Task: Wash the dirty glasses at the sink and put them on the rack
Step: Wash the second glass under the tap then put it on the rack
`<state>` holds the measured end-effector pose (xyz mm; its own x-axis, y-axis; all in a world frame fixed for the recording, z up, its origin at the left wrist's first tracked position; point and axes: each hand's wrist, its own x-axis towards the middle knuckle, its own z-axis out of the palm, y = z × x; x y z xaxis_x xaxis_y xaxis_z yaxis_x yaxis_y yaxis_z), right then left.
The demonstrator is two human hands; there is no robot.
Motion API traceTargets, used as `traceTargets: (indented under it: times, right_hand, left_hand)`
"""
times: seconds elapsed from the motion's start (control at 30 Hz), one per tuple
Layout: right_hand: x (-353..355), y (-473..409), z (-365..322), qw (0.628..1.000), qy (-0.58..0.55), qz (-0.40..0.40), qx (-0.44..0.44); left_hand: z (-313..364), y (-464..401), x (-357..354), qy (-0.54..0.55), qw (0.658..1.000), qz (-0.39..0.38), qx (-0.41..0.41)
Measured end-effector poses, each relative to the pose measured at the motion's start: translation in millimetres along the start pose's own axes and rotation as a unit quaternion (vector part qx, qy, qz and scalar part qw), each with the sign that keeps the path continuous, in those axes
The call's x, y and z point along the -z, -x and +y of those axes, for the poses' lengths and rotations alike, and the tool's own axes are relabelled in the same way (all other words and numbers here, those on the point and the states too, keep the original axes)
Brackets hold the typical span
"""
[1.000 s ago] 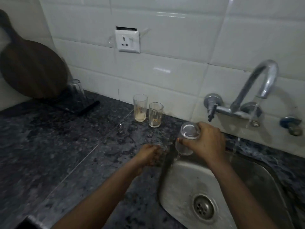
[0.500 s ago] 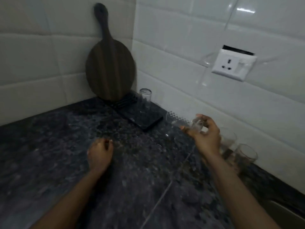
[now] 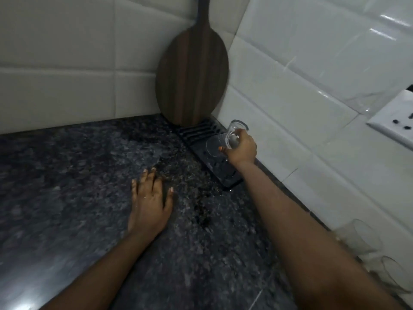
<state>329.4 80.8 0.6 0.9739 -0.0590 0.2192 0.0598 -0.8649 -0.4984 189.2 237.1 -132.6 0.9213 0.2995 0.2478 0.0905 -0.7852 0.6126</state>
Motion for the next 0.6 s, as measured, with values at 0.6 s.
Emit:
traceTargets:
  times: [0.6]
  right_hand:
    - [-18.9, -41.6, -15.4, 0.995, 0.063, -0.047, 0.060]
  left_hand:
    - [-2.4, -1.4, -0.1, -0.030, 0.999, -0.029, 0.000]
